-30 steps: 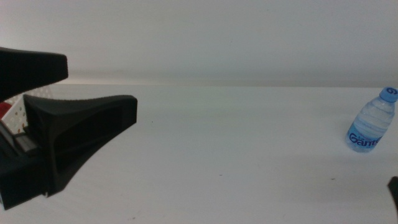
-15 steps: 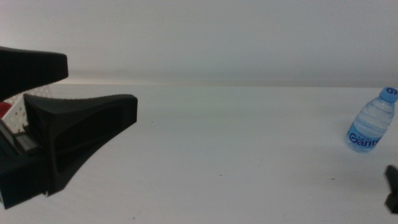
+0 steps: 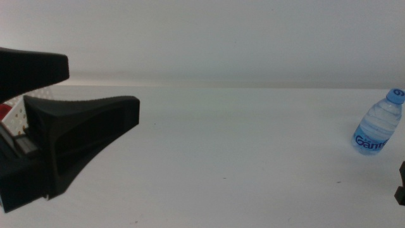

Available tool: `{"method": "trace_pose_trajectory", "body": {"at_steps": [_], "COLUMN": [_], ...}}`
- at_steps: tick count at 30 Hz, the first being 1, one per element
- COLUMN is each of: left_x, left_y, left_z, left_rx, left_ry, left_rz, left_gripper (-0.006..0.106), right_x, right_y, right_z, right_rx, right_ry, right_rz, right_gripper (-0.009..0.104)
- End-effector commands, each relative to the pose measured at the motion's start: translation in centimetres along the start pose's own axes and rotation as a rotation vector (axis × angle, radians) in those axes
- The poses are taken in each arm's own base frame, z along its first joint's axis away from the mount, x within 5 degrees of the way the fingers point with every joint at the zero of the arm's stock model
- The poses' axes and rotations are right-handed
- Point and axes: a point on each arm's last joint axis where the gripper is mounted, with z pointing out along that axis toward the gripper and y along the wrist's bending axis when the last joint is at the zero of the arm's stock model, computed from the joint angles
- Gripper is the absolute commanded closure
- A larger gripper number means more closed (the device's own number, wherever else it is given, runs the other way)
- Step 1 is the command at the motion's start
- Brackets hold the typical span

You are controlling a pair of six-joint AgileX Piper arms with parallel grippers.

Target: Use arms to grab the bottles and put them into the dustbin to the left of the table.

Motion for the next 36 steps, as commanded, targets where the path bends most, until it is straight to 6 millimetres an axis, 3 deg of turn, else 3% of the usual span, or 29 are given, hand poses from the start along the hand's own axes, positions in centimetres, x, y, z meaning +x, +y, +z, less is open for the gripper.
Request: {"method": "trace_pose_trajectory", "body": {"at_steps": [1,6,21,29,36], "left_x": [0.0,0.0,0.0,0.0,0.0], "left_y": [-0.1,-0.1,-0.1,-0.1,-0.1], "left_z": [0.0,0.0,0.0,0.0,0.0], "left_rx": [0.007,0.007,0.009,0.009,0.009], "left_ry": [-0.016,-0.016,-0.016,-0.016,-0.016], "left_rz": [-0.006,-0.006,-0.007,-0.007,-0.007], "left_gripper": [0.007,0.007,0.007,0.007,0.007], "right_x": [0.9,0.2,0.9,1.0,0.9], "right_y": [-0.1,-0.1,-0.7,-0.6,0.0], "right_z": [-0.1,0.9,6.6,9.7,11.1], "right_rx": [0.011,0.014,0.073,0.057,-0.017], "right_ry": [-0.021,-0.081,0.028,0.045,0.039], "right_rz": [-0.009,-0.010,-0.098,-0.108,-0.152], "right_gripper": [0.018,0.018,0.018,0.018,0.018]}}
